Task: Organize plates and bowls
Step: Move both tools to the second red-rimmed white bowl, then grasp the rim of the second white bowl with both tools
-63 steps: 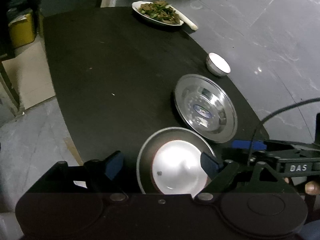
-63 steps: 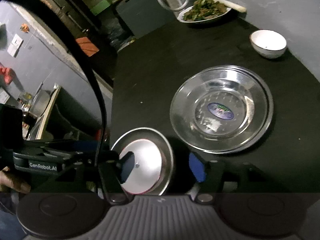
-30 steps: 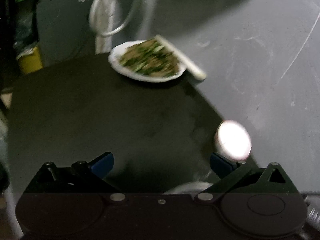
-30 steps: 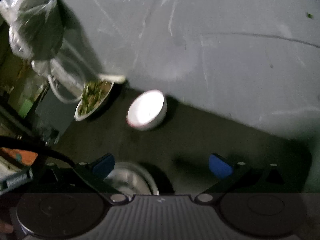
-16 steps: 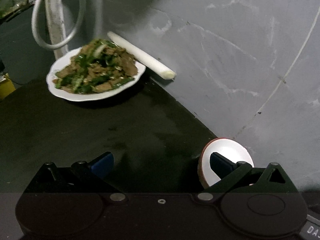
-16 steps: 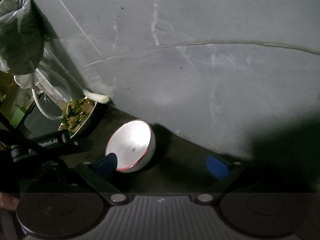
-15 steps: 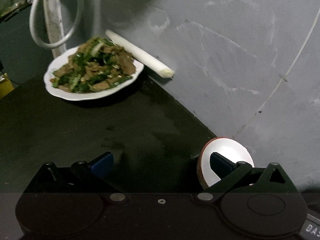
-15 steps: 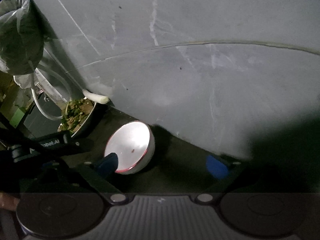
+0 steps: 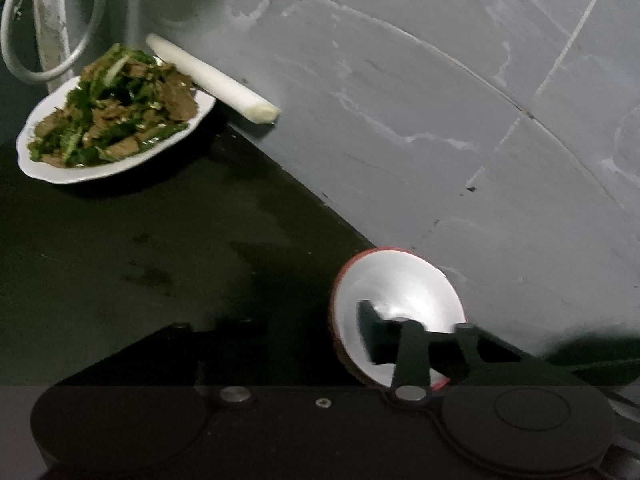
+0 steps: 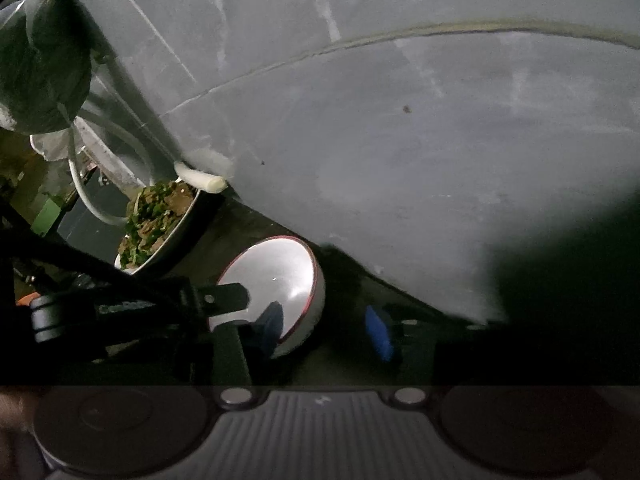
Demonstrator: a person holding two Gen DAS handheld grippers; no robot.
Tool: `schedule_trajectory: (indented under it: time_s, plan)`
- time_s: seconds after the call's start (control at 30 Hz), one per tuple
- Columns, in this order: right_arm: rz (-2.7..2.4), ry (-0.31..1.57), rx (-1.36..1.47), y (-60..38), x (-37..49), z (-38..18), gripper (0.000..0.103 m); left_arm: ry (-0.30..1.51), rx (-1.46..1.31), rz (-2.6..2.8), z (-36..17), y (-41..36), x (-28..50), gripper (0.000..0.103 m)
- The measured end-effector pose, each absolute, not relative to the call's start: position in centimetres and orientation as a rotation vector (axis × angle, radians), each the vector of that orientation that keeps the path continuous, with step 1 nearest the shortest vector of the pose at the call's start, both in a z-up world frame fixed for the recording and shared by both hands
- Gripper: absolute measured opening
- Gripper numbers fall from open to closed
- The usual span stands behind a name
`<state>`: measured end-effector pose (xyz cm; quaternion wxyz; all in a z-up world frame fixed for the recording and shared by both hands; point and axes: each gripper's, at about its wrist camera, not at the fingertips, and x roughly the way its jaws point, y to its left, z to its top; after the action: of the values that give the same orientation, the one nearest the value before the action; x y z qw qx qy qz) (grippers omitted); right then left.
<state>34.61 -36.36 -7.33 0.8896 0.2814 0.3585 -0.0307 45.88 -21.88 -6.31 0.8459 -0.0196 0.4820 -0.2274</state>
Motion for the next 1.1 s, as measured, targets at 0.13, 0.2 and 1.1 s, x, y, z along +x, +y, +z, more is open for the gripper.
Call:
schedule_trajectory:
  time_s: [0.13, 0.2, 1.1]
  plan:
    - [-0.037, 0.753, 0.580, -36.2, 34.8, -7.2, 0.039, 1.034, -0.060, -0.497, -6.6, -22.2, 45.9, 0.013]
    - [-0.035, 0.756, 0.575, -35.9, 35.0, -7.2, 0.037, 1.037, -0.061, -0.496, -6.7, -22.2, 45.9, 0.011]
    - [0.046, 0.672, 0.501, -34.5, 31.3, -1.2, 0.020, 0.880, -0.142, -0.447, 1.4, -19.2, 39.6, 0.009]
